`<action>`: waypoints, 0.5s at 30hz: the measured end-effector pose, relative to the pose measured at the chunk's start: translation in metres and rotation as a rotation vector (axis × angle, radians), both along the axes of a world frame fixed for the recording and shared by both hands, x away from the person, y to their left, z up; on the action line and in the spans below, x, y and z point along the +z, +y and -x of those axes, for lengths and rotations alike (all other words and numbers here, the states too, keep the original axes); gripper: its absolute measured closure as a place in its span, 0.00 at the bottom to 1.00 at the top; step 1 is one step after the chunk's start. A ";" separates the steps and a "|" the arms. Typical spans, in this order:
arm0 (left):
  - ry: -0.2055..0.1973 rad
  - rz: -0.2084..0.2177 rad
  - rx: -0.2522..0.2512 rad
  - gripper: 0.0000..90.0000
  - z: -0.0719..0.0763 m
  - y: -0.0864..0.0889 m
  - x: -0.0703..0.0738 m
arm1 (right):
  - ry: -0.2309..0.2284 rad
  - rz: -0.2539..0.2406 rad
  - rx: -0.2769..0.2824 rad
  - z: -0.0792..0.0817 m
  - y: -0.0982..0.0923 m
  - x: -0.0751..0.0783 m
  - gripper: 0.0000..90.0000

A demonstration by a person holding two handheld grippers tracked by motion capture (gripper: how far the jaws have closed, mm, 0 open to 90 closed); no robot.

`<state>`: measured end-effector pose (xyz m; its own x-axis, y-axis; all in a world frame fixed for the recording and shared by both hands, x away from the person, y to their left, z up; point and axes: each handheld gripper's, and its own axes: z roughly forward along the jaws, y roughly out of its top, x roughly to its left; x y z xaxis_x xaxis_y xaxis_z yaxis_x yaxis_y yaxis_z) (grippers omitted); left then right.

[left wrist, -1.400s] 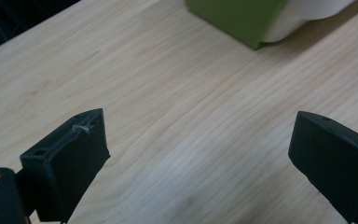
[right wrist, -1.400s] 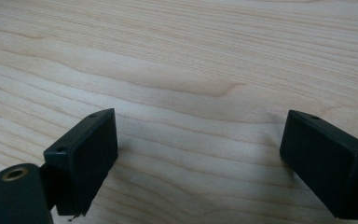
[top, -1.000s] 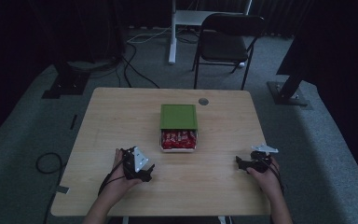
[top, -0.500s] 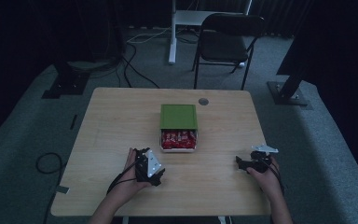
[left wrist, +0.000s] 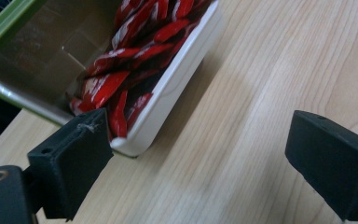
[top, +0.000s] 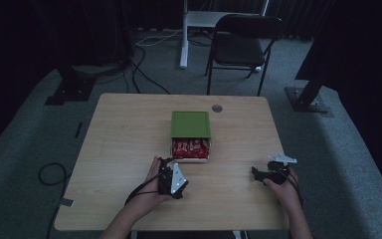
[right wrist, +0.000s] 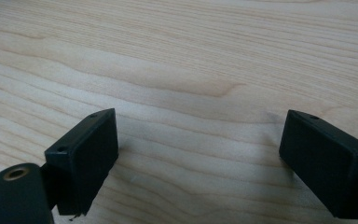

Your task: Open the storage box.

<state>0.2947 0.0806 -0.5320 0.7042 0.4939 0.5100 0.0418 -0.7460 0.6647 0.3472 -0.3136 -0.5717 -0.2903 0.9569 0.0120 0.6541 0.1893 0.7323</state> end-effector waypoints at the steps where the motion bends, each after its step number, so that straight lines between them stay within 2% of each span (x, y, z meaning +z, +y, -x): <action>1: -0.012 -0.007 -0.011 0.11 0.000 -0.002 0.000 | 0.000 0.000 0.000 0.000 0.000 0.000 0.12; 2: -0.019 -0.009 -0.014 0.15 0.000 -0.003 0.000 | 0.000 0.000 0.000 0.000 0.000 0.000 0.12; 6: -0.066 -0.013 -0.048 0.21 -0.001 -0.006 0.000 | 0.000 -0.001 -0.001 0.000 0.000 0.000 0.12; 15: -0.123 -0.140 -0.085 0.29 -0.006 -0.018 -0.004 | 0.000 0.000 0.000 0.000 0.000 0.000 0.12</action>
<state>0.3004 0.0630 -0.5363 0.6685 0.3535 0.6544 -0.1006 -0.8288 0.5505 0.3472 -0.3136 -0.5717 -0.2901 0.9569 0.0122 0.6542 0.1890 0.7324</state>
